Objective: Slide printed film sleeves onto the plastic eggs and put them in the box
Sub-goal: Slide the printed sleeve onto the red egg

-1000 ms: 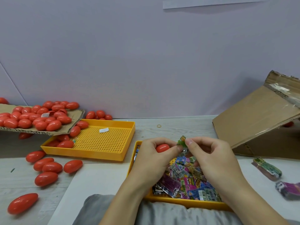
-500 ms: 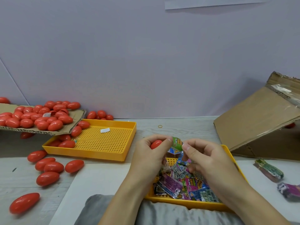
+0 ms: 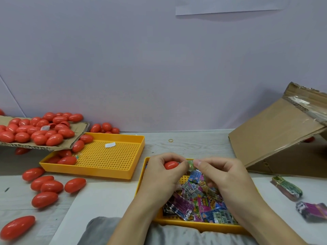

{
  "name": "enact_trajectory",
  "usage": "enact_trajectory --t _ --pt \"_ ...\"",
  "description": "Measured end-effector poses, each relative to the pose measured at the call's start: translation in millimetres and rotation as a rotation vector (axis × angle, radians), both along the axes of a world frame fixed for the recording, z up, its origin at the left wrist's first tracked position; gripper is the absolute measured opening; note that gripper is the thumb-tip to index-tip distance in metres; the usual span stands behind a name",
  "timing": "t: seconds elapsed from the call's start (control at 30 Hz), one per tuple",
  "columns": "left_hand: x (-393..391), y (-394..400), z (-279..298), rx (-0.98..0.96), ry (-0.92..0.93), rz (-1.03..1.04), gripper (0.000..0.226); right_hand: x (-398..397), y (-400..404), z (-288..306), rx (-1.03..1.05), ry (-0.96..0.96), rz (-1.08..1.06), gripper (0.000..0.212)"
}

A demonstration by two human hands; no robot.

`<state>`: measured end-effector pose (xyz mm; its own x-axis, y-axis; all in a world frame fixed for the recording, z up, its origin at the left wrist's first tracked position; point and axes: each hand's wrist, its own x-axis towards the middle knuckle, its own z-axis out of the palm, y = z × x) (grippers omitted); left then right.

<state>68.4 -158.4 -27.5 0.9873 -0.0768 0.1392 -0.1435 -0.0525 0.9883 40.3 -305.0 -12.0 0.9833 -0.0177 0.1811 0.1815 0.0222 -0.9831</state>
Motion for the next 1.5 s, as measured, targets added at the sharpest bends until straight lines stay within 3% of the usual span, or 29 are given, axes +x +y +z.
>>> enact_trajectory --t 0.23,0.47,0.57,0.63,0.77,0.97,1.5 --pt "2 3 -1 -0.028 -0.044 0.082 0.012 0 1 -2 -0.05 0.035 0.037 0.019" --pt "-1 2 3 -0.074 -0.098 -0.01 0.006 5 -1 -5 0.059 0.071 -0.152 0.034" --pt "-2 2 3 -0.031 -0.109 -0.031 0.007 5 0 -5 0.094 0.069 -0.249 0.03" --pt "-3 0 1 0.04 -0.101 -0.059 0.019 4 2 -7 0.063 0.055 -0.296 0.022" --pt "-2 -5 0 0.216 -0.146 0.011 0.035 1 12 -12 -0.015 0.069 -0.284 0.03" --pt "-5 -9 1 0.291 -0.246 0.07 0.023 -1 27 -10 0.042 0.088 -0.231 0.026" --pt "-5 -9 1 0.245 -0.24 0.04 0.019 -2 24 -9 0.231 0.164 -0.19 0.02"
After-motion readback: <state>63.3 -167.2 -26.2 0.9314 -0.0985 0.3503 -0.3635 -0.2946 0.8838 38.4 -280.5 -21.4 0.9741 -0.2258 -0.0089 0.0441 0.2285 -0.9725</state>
